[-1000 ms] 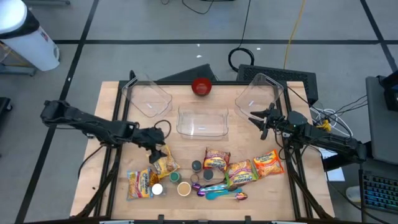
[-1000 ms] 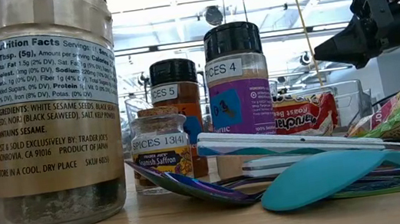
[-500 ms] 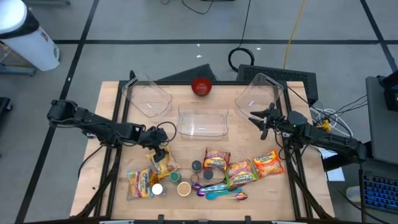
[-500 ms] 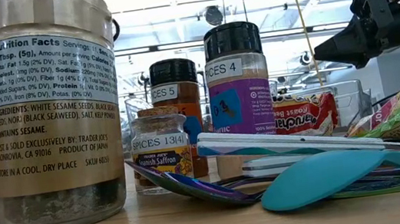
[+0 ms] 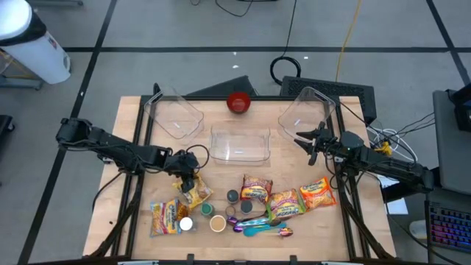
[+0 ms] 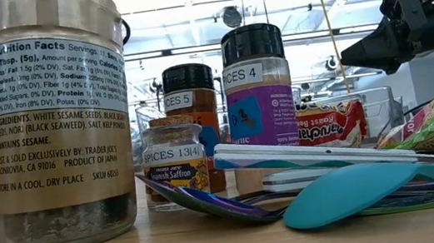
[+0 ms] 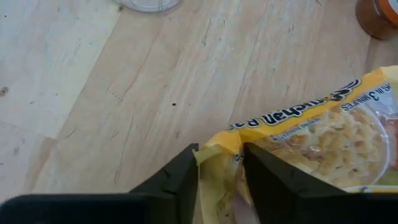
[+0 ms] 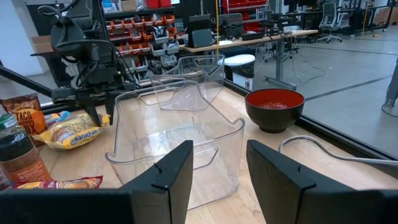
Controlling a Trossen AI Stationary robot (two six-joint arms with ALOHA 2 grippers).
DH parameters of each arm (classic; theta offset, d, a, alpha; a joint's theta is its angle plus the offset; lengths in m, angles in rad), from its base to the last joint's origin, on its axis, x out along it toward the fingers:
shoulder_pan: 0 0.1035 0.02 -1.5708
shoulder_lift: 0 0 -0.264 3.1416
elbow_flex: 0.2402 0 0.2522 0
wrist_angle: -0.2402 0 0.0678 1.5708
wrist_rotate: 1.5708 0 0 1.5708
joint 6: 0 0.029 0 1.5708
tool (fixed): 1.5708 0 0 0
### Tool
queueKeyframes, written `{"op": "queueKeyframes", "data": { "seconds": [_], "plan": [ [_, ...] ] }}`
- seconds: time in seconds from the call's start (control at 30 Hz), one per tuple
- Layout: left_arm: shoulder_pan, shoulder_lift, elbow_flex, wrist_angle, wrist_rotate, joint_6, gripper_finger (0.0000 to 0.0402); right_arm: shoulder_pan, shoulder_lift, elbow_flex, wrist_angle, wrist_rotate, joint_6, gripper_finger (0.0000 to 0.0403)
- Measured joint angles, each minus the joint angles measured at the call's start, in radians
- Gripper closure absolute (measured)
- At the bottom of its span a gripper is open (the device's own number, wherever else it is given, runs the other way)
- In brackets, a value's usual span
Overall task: Pick & Place Food Item
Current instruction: Put the yellow noodle pack into the left transparent bin
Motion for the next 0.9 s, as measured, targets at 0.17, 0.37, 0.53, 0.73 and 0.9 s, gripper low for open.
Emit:
{"op": "queueKeyframes", "data": {
  "seconds": [0.17, 0.37, 0.53, 0.73, 0.9],
  "plan": [
    [0.0, 0.0, 0.003, -0.002, 0.001, 0.02, 0.0348, 0.0, 0.0, 0.0, 0.0, 0.0, 0.0, 0.0261],
    [0.0, -0.041, 0.032, -0.008, 0.005, 0.082, 0.0391, 0.0, 0.0, 0.0, 0.0, 0.0, 0.0, 0.0261],
    [0.0, -0.121, 0.063, -0.029, 0.0, 0.123, 0.0396, 0.0, 0.0, 0.0, 0.0, 0.0, 0.0, 0.0261],
    [0.0, -0.233, 0.136, -0.17, -0.093, 0.123, 0.0395, 0.0, 0.0, 0.0, 0.0, 0.0, 0.0, 0.0261],
    [0.0, -0.317, 0.202, -0.284, -0.161, 0.124, 0.0394, 0.0, 0.0, 0.0, 0.0, 0.0, 0.0, 0.0261]
  ]
}}
